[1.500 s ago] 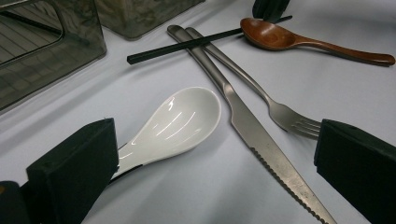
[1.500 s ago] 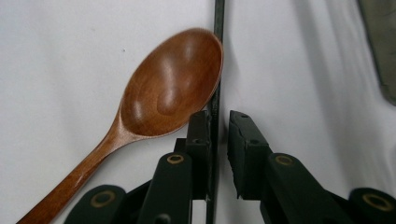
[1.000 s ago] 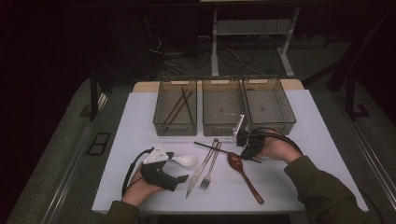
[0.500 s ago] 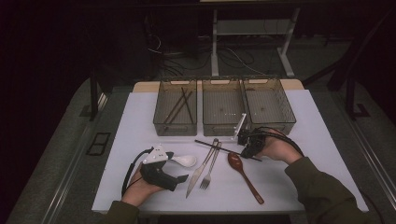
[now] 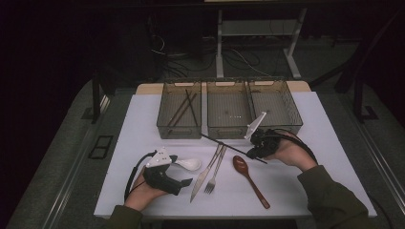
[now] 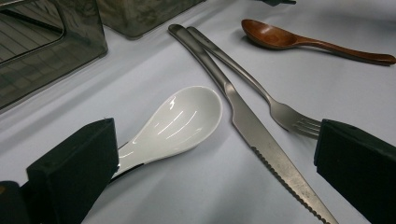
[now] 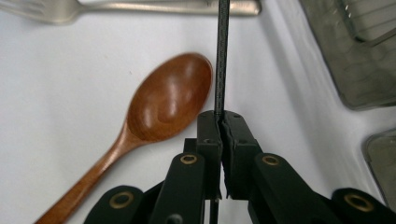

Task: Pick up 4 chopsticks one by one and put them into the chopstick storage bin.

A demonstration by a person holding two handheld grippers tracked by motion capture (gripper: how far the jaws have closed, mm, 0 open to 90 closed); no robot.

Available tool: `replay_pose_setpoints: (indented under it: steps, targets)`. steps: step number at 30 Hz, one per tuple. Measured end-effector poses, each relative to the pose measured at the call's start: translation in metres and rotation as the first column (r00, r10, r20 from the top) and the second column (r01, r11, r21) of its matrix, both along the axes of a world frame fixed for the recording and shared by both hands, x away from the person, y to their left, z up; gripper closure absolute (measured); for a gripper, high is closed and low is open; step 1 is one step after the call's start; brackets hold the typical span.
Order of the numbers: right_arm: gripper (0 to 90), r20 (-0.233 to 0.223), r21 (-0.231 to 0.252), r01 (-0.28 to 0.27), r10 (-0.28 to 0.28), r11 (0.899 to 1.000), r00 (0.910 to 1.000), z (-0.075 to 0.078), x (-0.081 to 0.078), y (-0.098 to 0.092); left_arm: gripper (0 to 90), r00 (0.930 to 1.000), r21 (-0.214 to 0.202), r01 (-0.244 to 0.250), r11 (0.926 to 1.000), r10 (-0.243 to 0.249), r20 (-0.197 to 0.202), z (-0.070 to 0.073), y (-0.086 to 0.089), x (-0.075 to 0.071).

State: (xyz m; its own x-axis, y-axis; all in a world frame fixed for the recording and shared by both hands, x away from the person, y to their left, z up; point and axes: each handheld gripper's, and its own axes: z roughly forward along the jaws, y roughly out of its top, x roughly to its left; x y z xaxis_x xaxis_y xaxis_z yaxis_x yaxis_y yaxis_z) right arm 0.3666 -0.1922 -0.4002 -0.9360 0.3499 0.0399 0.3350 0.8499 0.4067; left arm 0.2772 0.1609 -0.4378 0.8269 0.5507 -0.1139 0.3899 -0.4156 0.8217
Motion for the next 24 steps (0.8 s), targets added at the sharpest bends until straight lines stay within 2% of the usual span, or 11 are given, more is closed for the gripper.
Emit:
replay_pose_setpoints:
  steps: [5, 8, 10, 13, 18, 21, 24]
  targets:
    - [85.8, 0.011, 0.098, 0.025, -0.026, 0.995, 0.9996, 0.003, -0.004, -0.007, 0.0, 1.0000, -0.002, 0.000, 1.0000, 0.000, 0.000, 0.000, 0.000, 0.000]
    - [85.8, 0.004, 0.155, 0.048, -0.049, 0.987, 0.9988, 0.003, -0.006, -0.010, 0.0, 1.0000, -0.003, 0.000, 1.0000, 0.000, 0.000, -0.001, 0.000, 0.000]
    - [85.8, 0.001, 0.171, 0.053, -0.054, 0.984, 0.9985, 0.003, -0.006, -0.011, 0.0, 1.0000, -0.004, 0.001, 1.0000, -0.001, 0.001, -0.001, 0.000, 0.000]
    - [85.8, -0.014, 0.233, 0.065, -0.063, 0.970, 0.9979, 0.002, -0.006, -0.015, 0.0, 1.0000, -0.004, 0.000, 1.0000, 0.000, 0.001, -0.001, 0.000, 0.001]
    - [85.8, -0.009, 0.283, 0.091, -0.092, 0.955, 0.9957, -0.001, -0.008, -0.017, 0.0, 1.0000, -0.011, 0.000, 0.9999, 0.000, 0.000, -0.001, 0.001, 0.001]
    - [85.8, -0.021, 0.337, 0.130, -0.131, 0.933, 0.9912, -0.001, -0.009, -0.016, 0.0, 1.0000, -0.014, -0.002, 0.9999, 0.002, -0.001, -0.001, 0.001, 0.001]
    - [85.8, -0.009, 0.370, 0.147, -0.155, 0.917, 0.9878, -0.001, -0.008, -0.016, 0.0, 1.0000, -0.014, 0.000, 0.9999, 0.000, -0.001, -0.001, 0.001, 0.001]
